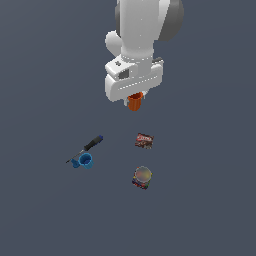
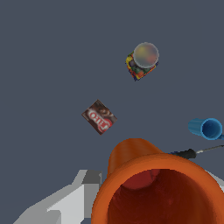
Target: Pick up a designated object from a clutter of objects.
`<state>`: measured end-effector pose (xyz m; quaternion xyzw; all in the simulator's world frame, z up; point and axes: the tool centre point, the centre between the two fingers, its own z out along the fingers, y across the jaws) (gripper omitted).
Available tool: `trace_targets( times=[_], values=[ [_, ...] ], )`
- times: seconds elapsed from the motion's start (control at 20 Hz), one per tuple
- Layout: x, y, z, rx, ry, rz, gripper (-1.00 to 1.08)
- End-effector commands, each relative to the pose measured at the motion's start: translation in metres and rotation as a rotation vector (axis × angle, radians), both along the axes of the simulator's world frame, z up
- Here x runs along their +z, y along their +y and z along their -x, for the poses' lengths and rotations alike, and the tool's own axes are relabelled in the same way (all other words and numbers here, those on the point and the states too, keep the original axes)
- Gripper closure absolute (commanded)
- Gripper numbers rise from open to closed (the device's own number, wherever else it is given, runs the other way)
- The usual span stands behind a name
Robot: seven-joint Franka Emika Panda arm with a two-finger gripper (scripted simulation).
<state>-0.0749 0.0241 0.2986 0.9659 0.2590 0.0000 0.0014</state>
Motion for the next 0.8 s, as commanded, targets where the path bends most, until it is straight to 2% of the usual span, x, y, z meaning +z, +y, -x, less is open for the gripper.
trace_targets(
  times=[0.0,0.4,0.75],
  values=[
    [0.02,0.009,-0.001,0.0,0.001,0.0,1.08],
    [0.062,0.027,-0.007,0.0,0.001,-0.002,1.08],
    [0.073,0.032,-0.01,0.0,0.001,-0.002,1.08]
  ],
)
